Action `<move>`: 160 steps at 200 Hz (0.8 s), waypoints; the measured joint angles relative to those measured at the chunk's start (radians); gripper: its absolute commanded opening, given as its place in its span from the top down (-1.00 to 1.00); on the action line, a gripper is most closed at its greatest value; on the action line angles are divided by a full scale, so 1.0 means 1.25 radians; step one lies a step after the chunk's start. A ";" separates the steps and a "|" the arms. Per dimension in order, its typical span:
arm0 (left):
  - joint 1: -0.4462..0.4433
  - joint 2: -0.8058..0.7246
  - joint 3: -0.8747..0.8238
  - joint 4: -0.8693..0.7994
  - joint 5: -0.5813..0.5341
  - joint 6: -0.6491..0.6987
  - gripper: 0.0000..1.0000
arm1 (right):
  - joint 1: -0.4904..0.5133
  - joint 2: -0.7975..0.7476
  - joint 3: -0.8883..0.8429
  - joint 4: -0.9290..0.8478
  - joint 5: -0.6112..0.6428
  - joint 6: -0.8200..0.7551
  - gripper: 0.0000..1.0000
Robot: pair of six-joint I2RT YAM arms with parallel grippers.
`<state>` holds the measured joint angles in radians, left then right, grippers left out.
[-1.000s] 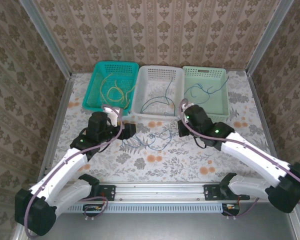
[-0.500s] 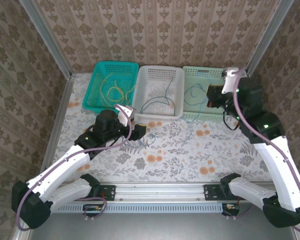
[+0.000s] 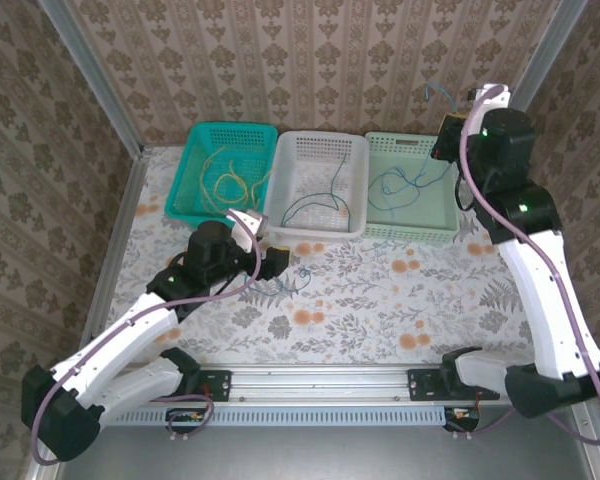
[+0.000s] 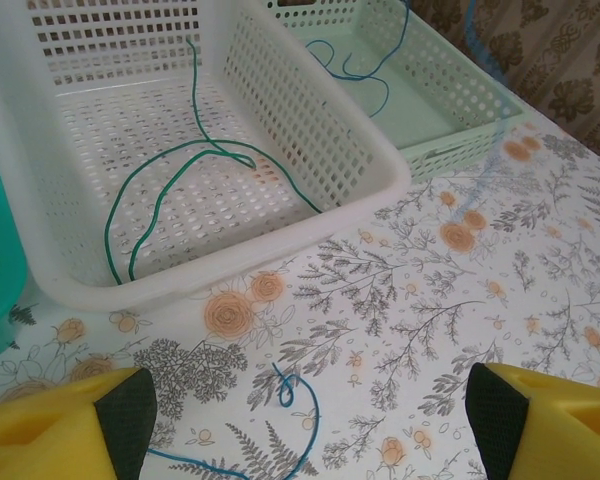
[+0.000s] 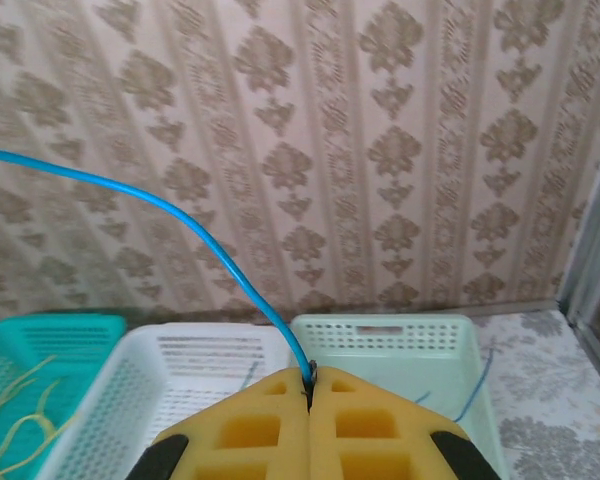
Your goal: Untangle the cables
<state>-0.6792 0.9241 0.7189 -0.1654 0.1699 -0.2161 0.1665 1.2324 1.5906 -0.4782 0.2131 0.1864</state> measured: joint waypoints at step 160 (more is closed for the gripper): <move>0.033 -0.043 -0.042 -0.010 -0.014 -0.021 -0.69 | -0.107 0.310 0.027 0.250 0.013 0.142 1.00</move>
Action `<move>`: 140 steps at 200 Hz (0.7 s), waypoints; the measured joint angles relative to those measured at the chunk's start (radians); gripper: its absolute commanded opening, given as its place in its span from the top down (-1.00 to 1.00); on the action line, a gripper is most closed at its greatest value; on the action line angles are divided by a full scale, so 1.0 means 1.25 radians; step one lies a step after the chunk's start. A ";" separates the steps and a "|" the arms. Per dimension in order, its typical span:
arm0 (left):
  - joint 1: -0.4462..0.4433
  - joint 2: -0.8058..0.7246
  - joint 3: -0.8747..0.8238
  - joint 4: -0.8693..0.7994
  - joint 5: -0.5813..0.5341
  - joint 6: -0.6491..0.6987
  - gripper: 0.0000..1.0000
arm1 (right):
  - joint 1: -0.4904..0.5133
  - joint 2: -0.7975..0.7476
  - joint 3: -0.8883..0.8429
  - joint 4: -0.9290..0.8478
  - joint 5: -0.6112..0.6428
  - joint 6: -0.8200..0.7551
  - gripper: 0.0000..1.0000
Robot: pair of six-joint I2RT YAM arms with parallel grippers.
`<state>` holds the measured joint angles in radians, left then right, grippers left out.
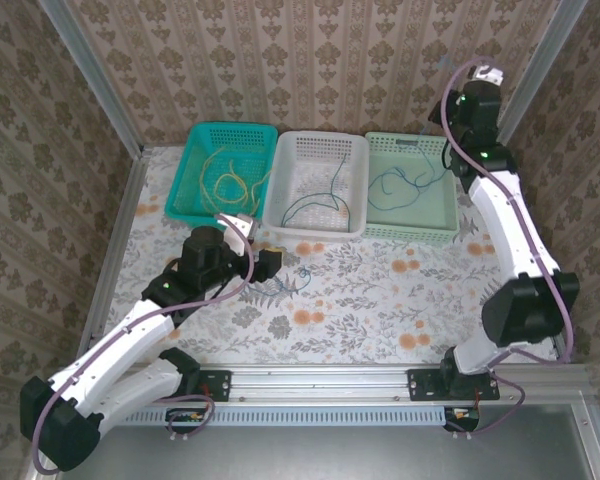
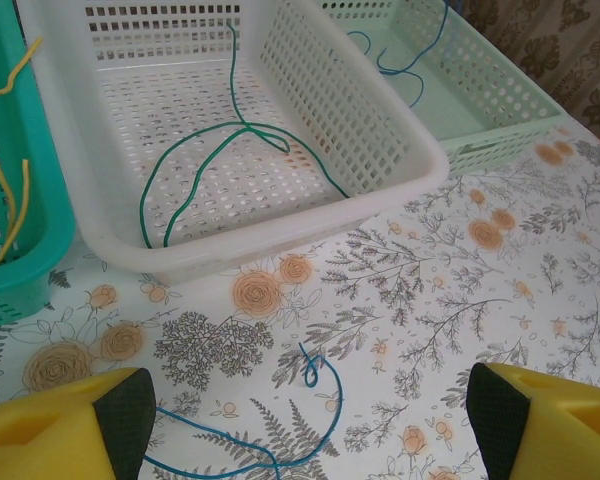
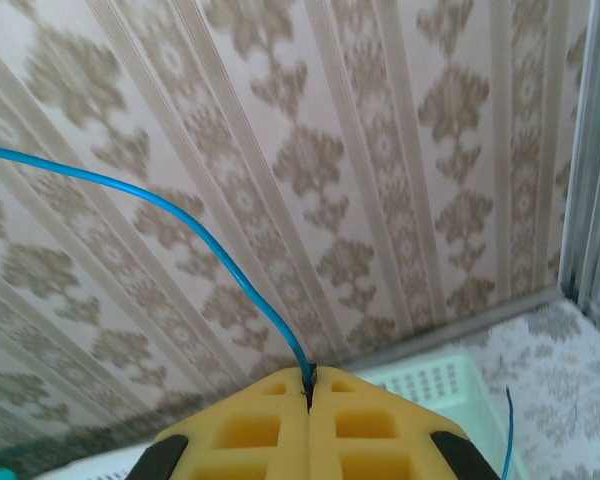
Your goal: Untangle the cables
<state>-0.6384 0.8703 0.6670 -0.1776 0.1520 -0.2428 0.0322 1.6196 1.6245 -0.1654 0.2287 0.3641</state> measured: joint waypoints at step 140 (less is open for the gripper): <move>0.039 -0.014 -0.016 -0.015 0.004 0.000 -0.78 | -0.003 0.307 0.130 -0.375 -0.024 0.008 -0.99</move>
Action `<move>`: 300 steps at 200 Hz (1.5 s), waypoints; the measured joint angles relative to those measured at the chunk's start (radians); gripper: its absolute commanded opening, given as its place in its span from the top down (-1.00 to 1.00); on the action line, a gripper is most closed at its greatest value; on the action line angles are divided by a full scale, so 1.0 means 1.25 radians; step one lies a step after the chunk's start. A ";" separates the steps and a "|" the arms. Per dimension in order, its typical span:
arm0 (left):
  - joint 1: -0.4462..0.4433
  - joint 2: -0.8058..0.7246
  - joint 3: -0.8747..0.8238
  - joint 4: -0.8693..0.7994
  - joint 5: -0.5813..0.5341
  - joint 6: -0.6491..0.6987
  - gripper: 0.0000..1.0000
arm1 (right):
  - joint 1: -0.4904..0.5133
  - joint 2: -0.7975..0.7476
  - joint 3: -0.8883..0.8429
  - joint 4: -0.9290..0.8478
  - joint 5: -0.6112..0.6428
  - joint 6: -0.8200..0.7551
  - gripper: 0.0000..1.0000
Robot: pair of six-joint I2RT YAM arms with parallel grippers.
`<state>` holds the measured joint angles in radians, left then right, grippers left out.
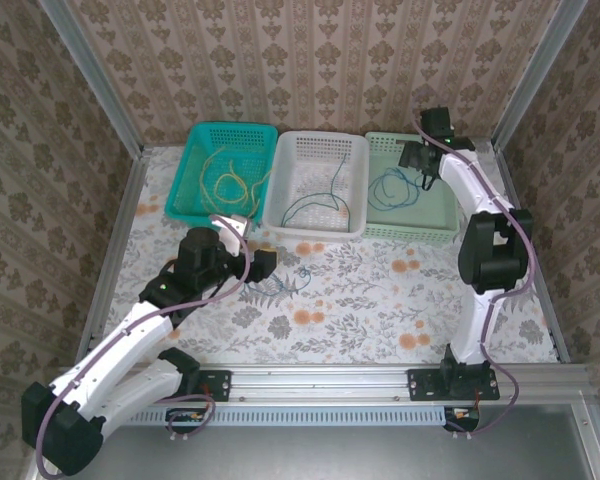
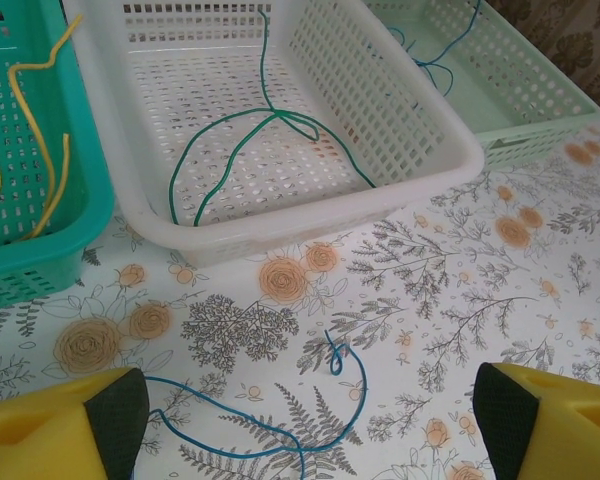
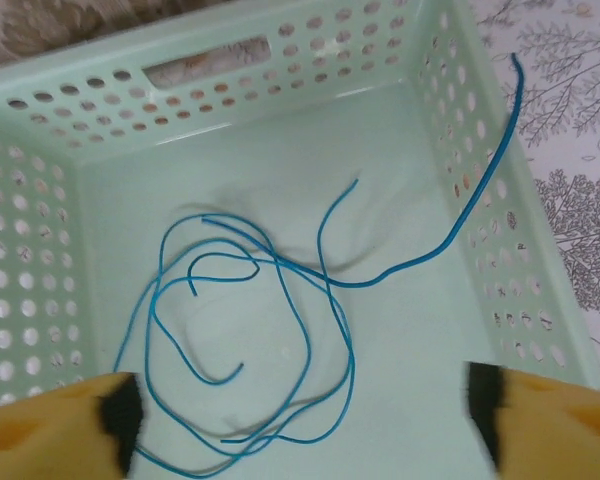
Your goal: Untangle the cables
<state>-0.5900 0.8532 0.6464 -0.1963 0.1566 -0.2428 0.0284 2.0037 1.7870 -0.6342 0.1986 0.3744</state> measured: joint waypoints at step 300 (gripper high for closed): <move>0.376 -0.021 -0.092 -0.123 0.086 -0.263 -1.00 | 0.744 0.012 -0.297 0.278 -0.117 -0.153 -0.16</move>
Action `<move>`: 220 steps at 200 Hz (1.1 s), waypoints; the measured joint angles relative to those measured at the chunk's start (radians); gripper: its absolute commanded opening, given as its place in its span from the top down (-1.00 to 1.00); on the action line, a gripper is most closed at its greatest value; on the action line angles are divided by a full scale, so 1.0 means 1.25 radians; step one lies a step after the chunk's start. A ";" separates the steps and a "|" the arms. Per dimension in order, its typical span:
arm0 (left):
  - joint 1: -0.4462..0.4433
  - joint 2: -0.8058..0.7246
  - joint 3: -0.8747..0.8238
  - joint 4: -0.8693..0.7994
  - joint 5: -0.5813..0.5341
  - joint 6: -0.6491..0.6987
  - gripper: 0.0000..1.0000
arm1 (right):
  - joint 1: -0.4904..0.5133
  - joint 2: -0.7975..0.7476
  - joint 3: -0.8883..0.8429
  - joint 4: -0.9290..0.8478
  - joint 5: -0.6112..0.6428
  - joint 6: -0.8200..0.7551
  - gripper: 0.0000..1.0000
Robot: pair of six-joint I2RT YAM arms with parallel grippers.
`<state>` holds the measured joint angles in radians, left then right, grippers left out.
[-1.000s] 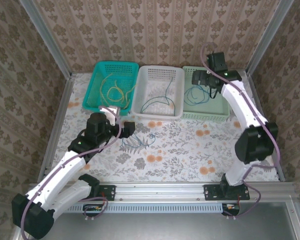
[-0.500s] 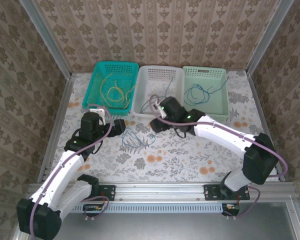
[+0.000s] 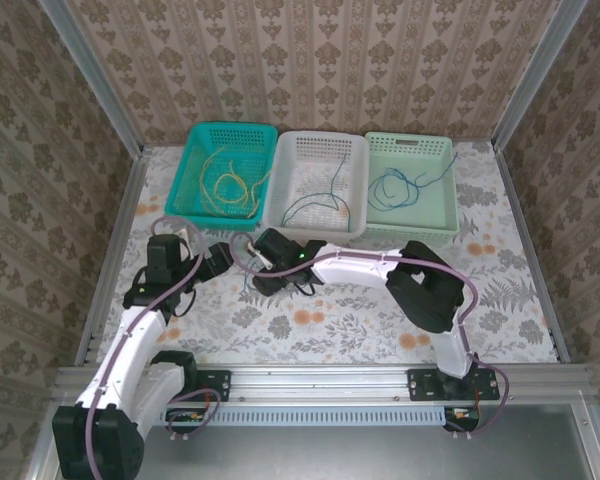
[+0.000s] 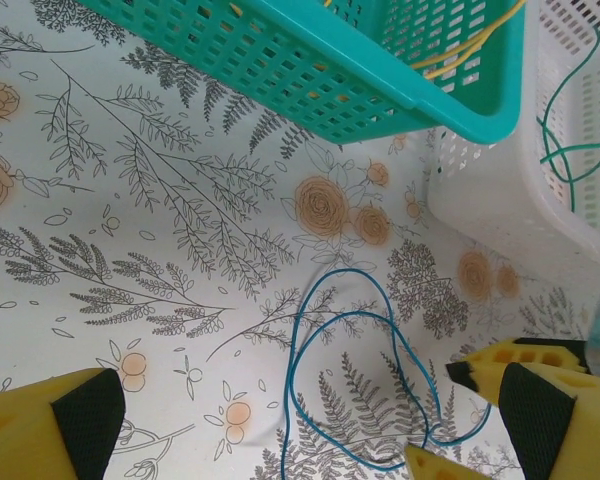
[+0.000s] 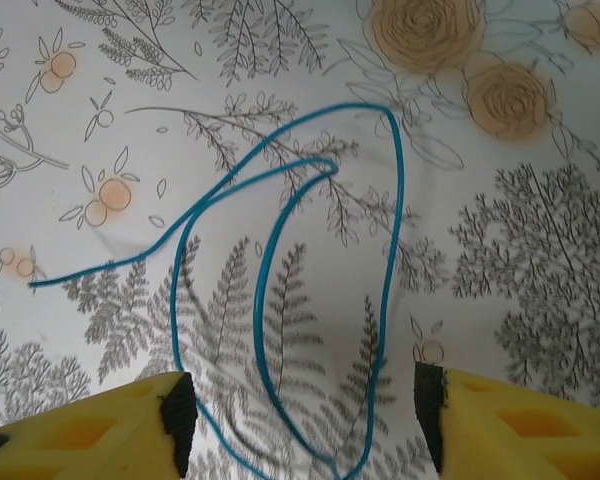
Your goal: Untangle the cables
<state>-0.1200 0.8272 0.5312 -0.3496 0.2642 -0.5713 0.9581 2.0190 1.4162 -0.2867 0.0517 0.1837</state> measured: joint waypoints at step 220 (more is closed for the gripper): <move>0.032 -0.021 0.017 -0.001 0.043 0.005 -1.00 | -0.274 -0.622 0.171 -0.132 -0.099 -0.004 1.00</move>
<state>-0.0795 0.8009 0.5529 -0.3504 0.3183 -0.5644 0.6159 1.2419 1.6302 -0.4519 -0.0723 0.1783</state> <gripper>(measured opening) 0.994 0.050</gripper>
